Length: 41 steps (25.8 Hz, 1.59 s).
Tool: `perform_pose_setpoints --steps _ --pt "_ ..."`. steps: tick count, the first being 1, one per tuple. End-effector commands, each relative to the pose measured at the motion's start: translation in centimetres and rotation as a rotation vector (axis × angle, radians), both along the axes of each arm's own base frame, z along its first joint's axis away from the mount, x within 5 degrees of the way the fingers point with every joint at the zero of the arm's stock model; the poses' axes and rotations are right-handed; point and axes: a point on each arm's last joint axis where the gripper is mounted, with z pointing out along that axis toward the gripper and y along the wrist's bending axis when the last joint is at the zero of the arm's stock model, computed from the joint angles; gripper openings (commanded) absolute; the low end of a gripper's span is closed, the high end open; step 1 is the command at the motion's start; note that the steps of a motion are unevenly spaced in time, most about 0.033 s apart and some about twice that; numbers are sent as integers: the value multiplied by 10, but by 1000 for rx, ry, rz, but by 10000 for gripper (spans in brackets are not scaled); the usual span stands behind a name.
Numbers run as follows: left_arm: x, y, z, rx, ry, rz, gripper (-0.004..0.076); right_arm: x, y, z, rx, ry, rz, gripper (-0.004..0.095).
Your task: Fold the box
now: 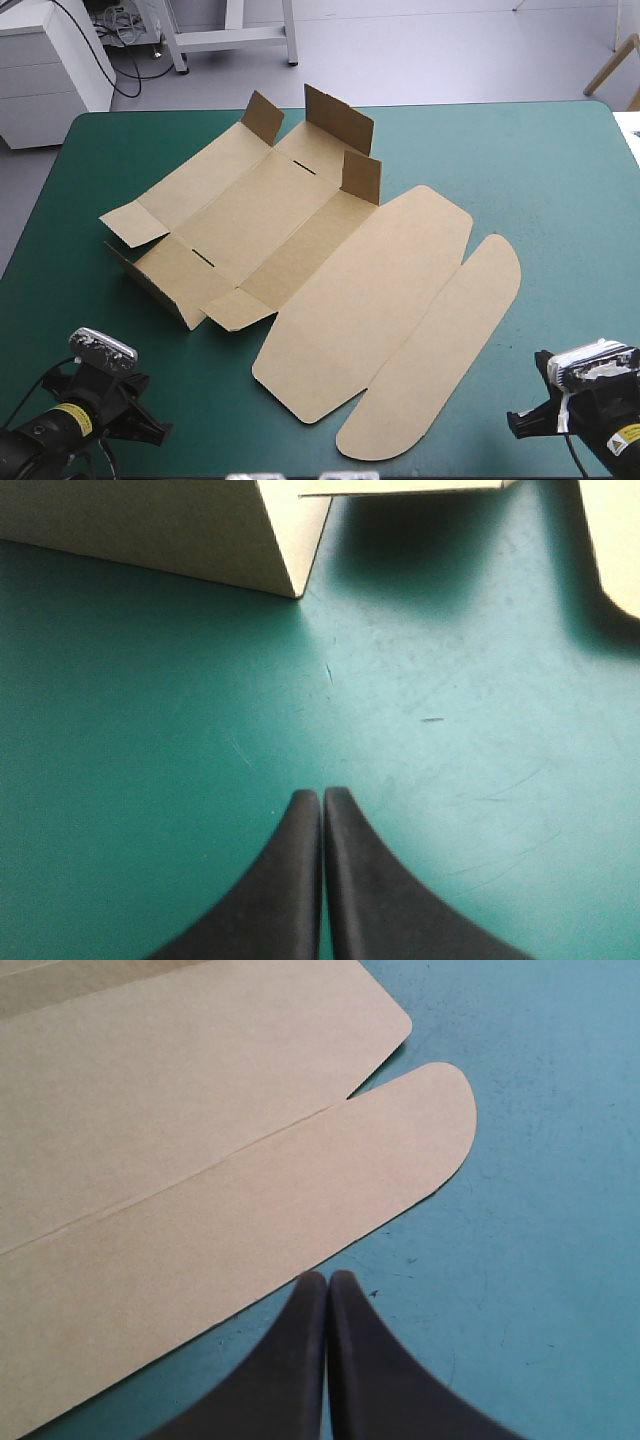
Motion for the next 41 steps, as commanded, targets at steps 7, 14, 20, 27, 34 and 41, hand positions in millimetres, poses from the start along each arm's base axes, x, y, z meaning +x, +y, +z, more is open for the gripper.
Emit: perform_pose_setpoints --steps 7,14,20,27,34,41 --pt "5 -2 9 -29 -58 1 -10 2 1 11 15 -61 -1 -14" --pt "5 -2 9 -29 -58 1 -10 2 1 11 4 -53 6 -11" --pt "5 -2 9 -29 -58 1 -10 2 1 10 10 -45 4 354" --pt "5 -2 9 -29 -58 1 -10 3 2 9 35 61 -3 744" --pt "5 -2 9 -29 -58 1 -10 24 5 30 -9 197 52 742" --pt "4 -2 9 -28 -56 2 -10 64 11 63 -10 286 105 727"
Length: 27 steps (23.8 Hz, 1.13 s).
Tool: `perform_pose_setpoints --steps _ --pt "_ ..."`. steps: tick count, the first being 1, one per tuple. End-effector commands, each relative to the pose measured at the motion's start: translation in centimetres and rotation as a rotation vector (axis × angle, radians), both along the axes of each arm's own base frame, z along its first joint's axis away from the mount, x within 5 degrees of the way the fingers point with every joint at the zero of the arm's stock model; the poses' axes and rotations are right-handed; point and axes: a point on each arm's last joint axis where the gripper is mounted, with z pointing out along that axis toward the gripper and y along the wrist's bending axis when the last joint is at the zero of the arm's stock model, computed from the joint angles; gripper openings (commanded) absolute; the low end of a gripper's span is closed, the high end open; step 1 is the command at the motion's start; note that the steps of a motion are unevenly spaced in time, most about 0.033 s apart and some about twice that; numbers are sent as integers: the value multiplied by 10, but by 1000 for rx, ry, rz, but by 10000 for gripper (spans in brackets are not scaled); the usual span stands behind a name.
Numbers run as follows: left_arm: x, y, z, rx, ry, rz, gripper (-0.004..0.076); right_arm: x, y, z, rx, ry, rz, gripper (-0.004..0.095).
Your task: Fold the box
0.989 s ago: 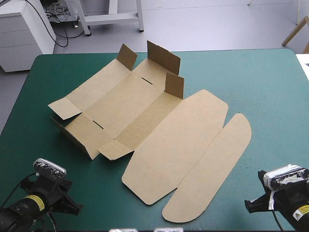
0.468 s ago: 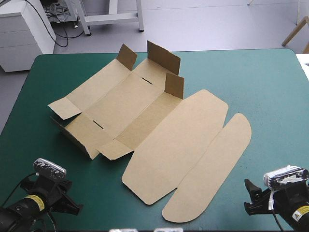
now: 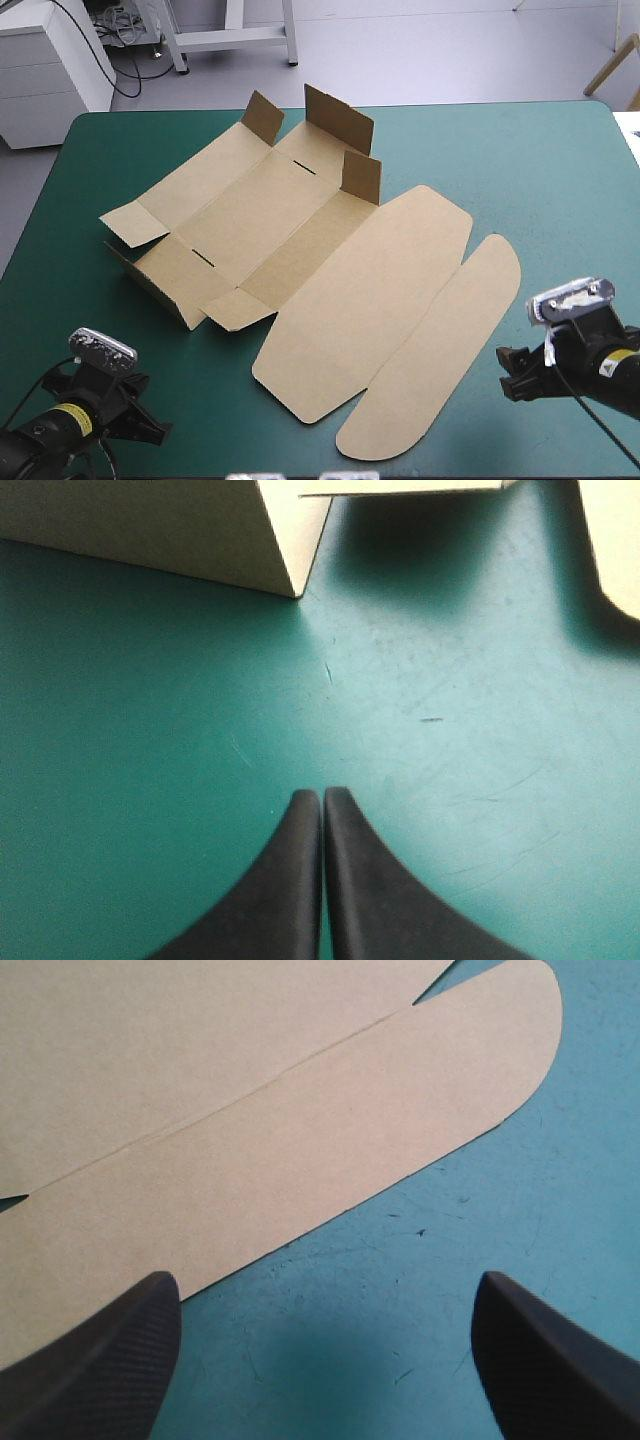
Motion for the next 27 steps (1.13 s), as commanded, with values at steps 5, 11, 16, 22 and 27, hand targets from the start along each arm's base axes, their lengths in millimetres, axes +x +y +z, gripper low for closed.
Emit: perform_pose_setpoints --steps 5,11,16,22,27 --pt "4 -2 9 -26 -57 -1 -10 58 6 46 22 -12 26 724" --pt "4 -2 9 -26 -57 -1 -10 116 10 76 -1 15 80 724" --pt "4 -2 9 -26 -57 -1 -10 181 16 90 2 -1 120 724" --pt "5 -2 9 -23 -58 -1 -10 243 30 86 59 -27 256 724" --pt "5 -2 9 -24 -60 -1 -10 274 33 79 71 -28 266 705"
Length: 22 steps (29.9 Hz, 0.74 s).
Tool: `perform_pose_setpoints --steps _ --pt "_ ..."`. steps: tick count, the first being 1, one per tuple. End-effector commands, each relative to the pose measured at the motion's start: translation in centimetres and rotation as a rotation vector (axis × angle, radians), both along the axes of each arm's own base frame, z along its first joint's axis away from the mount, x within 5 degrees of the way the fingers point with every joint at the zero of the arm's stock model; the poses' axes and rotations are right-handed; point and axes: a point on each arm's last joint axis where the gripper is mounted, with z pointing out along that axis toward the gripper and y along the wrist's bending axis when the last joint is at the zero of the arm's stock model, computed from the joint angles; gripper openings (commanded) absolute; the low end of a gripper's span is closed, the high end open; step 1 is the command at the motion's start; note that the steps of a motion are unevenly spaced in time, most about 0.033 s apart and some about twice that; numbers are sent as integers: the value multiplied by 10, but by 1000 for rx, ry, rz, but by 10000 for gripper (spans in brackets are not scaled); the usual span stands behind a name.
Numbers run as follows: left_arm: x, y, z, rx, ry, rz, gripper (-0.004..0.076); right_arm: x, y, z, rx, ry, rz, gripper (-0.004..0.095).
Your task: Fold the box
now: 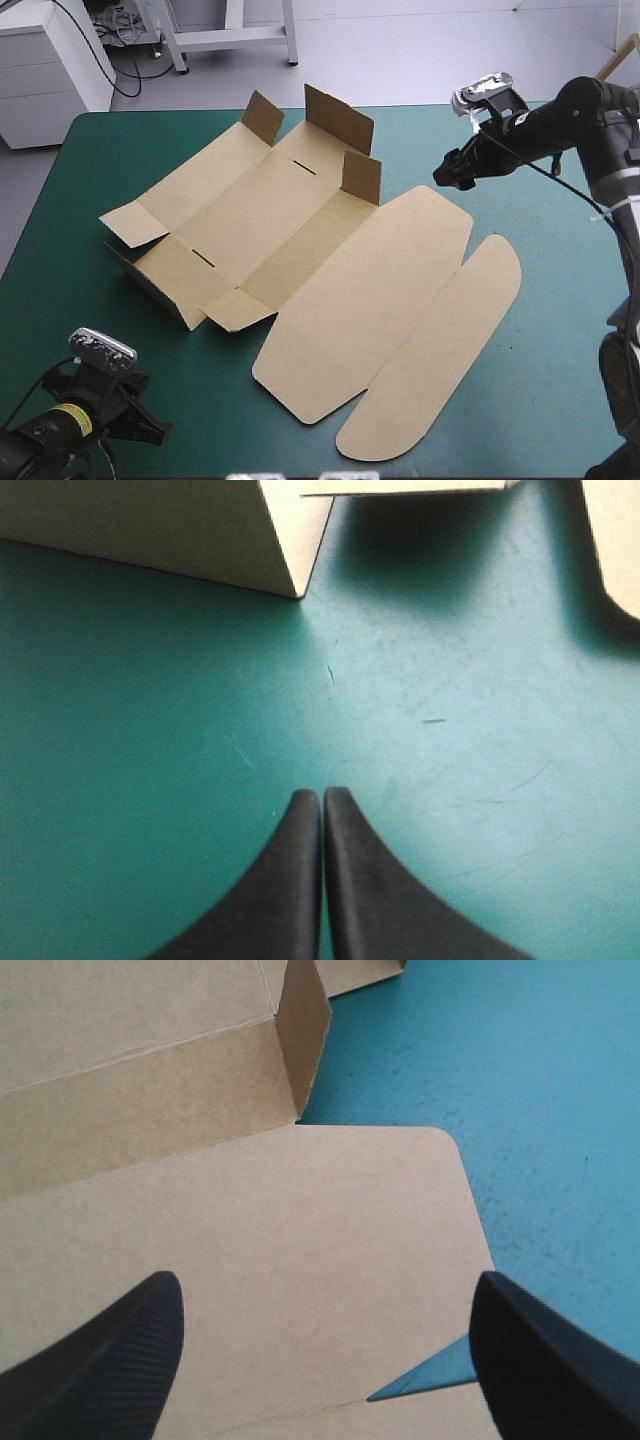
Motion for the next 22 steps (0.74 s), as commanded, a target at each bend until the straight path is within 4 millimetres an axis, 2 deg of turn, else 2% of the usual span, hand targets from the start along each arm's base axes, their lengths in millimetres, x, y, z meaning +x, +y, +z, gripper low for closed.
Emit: perform_pose_setpoints --steps 1,6,13,17,22 --pt "5 -2 9 -24 -61 -2 -10 6 4 21 42 -101 13 700" --pt "6 -1 9 -3 -72 -1 -10 17 21 22 45 -123 66 691" --pt "6 -1 9 -3 -72 -1 -10 39 67 25 59 -175 144 692" --pt "6 -1 9 -3 -72 -1 -10 60 87 15 54 -193 169 691" --pt "6 -1 9 -3 -72 -1 -10 83 97 -7 48 -173 158 691"
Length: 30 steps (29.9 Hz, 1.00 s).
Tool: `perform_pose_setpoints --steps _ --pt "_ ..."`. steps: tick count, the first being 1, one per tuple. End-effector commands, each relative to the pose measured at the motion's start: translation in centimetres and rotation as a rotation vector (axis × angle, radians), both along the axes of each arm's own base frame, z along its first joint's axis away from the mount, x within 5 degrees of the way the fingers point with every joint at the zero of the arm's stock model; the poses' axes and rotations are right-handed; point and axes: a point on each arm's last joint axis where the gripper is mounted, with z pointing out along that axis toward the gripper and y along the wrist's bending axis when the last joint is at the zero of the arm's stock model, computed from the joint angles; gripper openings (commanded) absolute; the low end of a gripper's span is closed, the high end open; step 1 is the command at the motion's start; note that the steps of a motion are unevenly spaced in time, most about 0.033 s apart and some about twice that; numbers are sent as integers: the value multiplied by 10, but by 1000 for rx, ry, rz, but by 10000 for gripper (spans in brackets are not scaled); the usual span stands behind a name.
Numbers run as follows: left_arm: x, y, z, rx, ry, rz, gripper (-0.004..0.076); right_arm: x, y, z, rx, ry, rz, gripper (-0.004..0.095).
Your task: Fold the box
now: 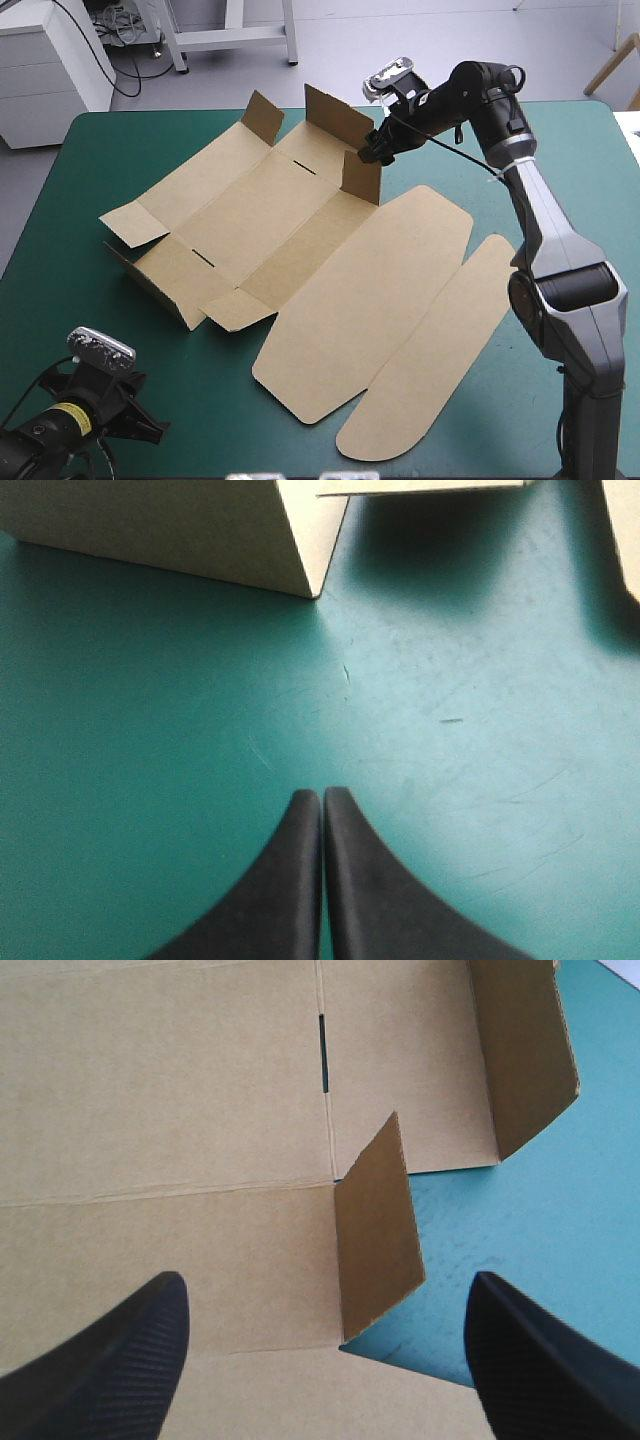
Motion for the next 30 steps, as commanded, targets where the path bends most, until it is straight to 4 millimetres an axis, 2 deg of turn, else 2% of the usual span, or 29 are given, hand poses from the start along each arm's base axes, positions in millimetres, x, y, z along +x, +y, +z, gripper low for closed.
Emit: perform_pose_setpoints --steps 1,8,12,19,25,30 --pt "5 -2 9 -25 -60 -4 -10 1 1 22 47 -90 -20 691" --pt "5 -3 9 -29 -61 -5 -10 22 6 -13 30 -44 -18 691" --pt "5 -3 9 -29 -61 -5 -10 31 9 -26 36 -43 -23 691" --pt "5 -3 9 -29 -61 -5 -10 39 17 -33 47 -100 -16 691" --pt "5 -3 9 -29 -61 -5 -10 44 19 -37 69 -112 -21 649" --pt "5 -3 9 -29 -61 -5 -10 50 23 -52 72 -89 -22 645"
